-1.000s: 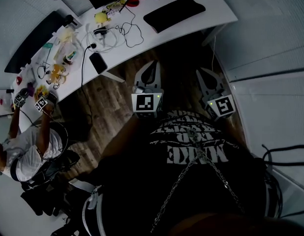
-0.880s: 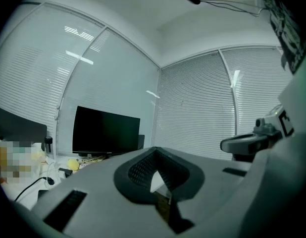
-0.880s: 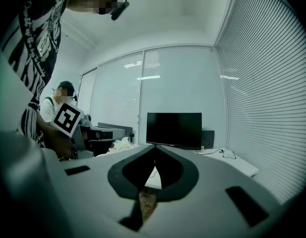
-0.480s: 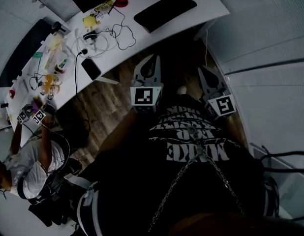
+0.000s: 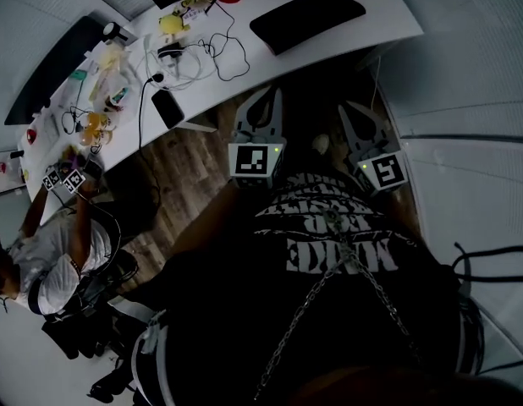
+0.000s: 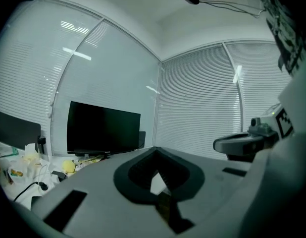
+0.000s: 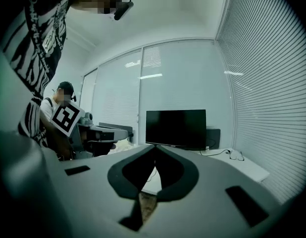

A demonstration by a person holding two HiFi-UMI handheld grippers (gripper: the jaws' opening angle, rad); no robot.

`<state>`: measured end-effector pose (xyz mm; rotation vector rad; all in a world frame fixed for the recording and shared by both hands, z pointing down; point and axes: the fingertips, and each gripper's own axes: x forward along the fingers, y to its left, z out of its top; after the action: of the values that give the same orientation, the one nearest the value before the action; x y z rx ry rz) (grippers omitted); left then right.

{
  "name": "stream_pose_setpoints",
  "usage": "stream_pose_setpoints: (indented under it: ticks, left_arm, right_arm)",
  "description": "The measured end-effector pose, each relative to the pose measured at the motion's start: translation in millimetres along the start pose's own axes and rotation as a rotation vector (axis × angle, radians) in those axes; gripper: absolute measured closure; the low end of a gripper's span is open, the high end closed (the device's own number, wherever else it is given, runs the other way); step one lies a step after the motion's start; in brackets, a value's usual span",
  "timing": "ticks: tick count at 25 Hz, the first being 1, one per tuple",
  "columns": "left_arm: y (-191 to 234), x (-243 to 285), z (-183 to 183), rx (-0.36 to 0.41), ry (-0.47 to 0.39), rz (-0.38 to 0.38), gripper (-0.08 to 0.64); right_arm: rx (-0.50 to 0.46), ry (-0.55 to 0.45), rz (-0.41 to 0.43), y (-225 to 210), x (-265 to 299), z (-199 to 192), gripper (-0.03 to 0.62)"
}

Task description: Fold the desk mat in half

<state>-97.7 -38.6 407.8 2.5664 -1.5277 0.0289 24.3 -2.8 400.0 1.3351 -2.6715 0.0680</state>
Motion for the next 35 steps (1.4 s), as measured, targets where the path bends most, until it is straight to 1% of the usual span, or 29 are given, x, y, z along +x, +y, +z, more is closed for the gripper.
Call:
stream_pose_setpoints:
  ticks: [2,4,7,10,12,15,16,18,21,24,26,30,32,35]
  left_arm:
    - [1,11,1,0.015,-0.012,0.008,0.56]
    - [1,23,-2,0.017,-0.006,0.019,0.56]
    - [2,48,-2,0.018,0.002,0.037,0.56]
    - [-1,73,-3,0.016,0.033,0.052,0.56]
    - [-4,91,0,0.01,0.015,0.058,0.559]
    - [-7,113,3,0.012,0.034,0.07,0.559]
    - [-8,121,5,0.013,0.027,0.075,0.56]
    - [-12,134,8,0.017,0.009,0.085,0.559]
    - [-23,152,10,0.036,0.024,0.099,0.559]
    - [-35,173,16,0.056,-0.005,0.106,0.559]
    - [-41,183,14,0.055,0.013,0.113,0.559]
    - [-46,202,9,0.032,0.024,0.143,0.56]
    - [-53,211,8,0.039,0.025,0.149,0.559]
    - [-67,221,17,0.068,0.008,0.139,0.56]
  right_arm:
    - [0.0,-0.011,0.013,-11,10,1,0.592]
    - [-0.003,-0.016,0.019,-26,17,-1,0.592]
    - [-0.013,-0.023,0.012,-57,27,0,0.592]
    - [-0.008,-0.031,0.008,-88,35,6,0.592]
    - [-0.002,-0.028,0.007,-106,39,8,0.592]
    - [-0.003,-0.022,0.024,-128,45,9,0.592]
    - [-0.005,-0.023,0.032,-134,46,9,0.592]
    - [-0.007,-0.031,0.045,-146,48,9,0.592]
    - [-0.006,-0.048,0.051,-171,47,9,0.592]
    - [0.002,-0.068,0.041,-202,47,12,0.592]
    - [0.005,-0.077,0.041,-218,46,12,0.592]
    - [0.0,-0.079,0.063,-239,42,10,0.592]
    - [0.004,-0.08,0.074,-248,40,7,0.592]
    - [0.024,-0.084,0.086,-258,39,3,0.592]
